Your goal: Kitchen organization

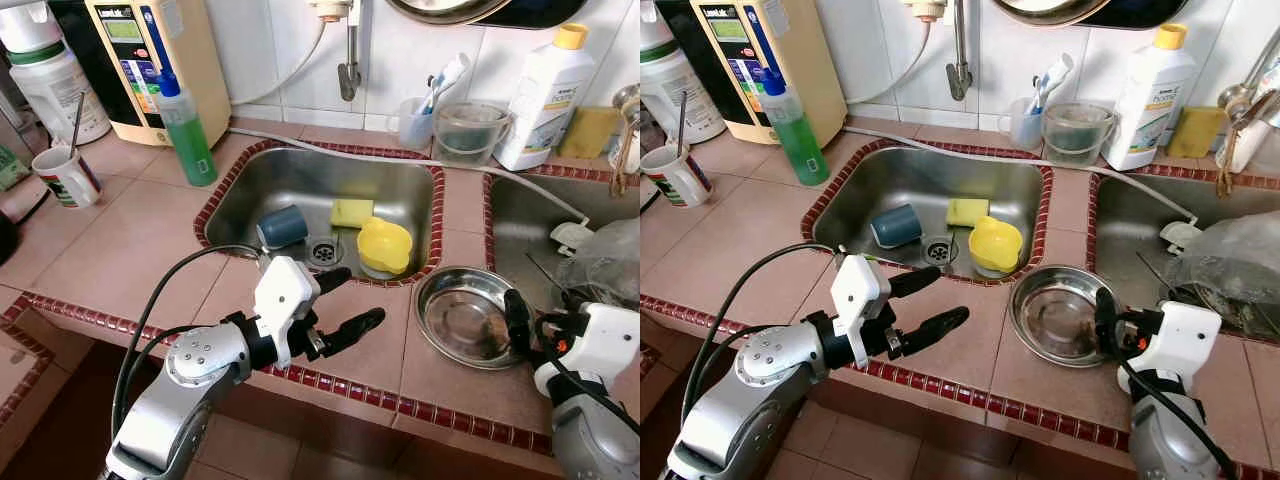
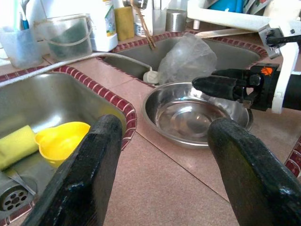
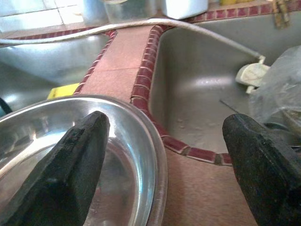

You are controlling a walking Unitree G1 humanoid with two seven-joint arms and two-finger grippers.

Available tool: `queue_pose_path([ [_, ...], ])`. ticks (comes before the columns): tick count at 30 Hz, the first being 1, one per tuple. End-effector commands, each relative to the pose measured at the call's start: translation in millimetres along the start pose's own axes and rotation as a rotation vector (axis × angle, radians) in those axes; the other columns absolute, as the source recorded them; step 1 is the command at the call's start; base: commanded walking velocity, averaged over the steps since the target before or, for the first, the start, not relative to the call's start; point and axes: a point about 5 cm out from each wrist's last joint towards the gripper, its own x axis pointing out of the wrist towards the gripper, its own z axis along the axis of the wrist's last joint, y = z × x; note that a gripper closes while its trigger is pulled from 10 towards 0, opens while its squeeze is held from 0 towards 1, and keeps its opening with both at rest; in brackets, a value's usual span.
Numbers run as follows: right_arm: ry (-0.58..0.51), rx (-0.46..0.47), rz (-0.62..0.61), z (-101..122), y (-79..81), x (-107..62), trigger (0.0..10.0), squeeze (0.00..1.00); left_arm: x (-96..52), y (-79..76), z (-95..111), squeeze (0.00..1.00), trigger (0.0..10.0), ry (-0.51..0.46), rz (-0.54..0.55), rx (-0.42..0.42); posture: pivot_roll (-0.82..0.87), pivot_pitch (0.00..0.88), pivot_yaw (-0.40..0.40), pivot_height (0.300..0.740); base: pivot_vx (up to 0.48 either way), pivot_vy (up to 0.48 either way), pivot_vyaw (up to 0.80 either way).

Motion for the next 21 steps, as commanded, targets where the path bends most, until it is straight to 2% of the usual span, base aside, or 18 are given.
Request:
queue_pose_path([
  [1,0.024,0.010,0.016,-1.6,0.2,2.6,10.0,0.00,-2.2,-0.5,2.1,0.00,10.0,0.003,0.005,0.010,-0.13,0.105,0.065,0.740,0.000,0.000,0.00],
  [5,0.038,0.024,0.016,-2.7,0.5,3.9,10.0,0.00,-2.5,0.5,2.1,0.00,10.0,0.003,0.012,0.011,-0.13,0.106,0.063,0.740,0.000,0.000,0.00],
  [9,0.070,0.084,0.029,-4.9,1.5,7.0,10.0,0.00,-3.1,1.0,2.8,0.00,10.0,0.002,0.020,0.010,-0.12,0.107,0.061,0.740,0.000,0.000,0.00],
  [10,0.084,0.108,0.030,-5.9,2.1,7.3,9.1,0.00,-3.2,1.3,3.2,0.00,10.0,0.001,0.022,0.010,-0.12,0.108,0.060,0.740,0.000,0.000,0.00],
  [11,0.084,0.108,0.030,-5.9,2.1,7.3,9.1,0.00,-3.2,1.3,3.2,0.00,10.0,0.001,0.022,0.010,-0.12,0.108,0.060,0.740,0.000,0.000,0.00],
  [12,0.111,0.157,0.047,-7.5,4.7,6.8,2.1,0.00,-3.3,1.8,3.6,0.00,10.0,0.000,0.025,0.011,-0.12,0.108,0.060,0.740,0.000,0.000,0.00],
  [15,0.119,0.204,0.051,-7.2,6.8,5.7,0.0,0.00,-3.0,2.1,4.1,0.00,10.0,-0.001,0.027,0.011,-0.12,0.109,0.061,0.740,0.000,0.000,0.00],
  [21,0.168,0.303,0.081,-9.1,10.3,4.5,0.0,0.00,-1.7,2.9,5.3,0.00,10.0,-0.006,0.030,0.007,-0.13,0.110,0.065,0.740,0.000,0.000,0.00],
])
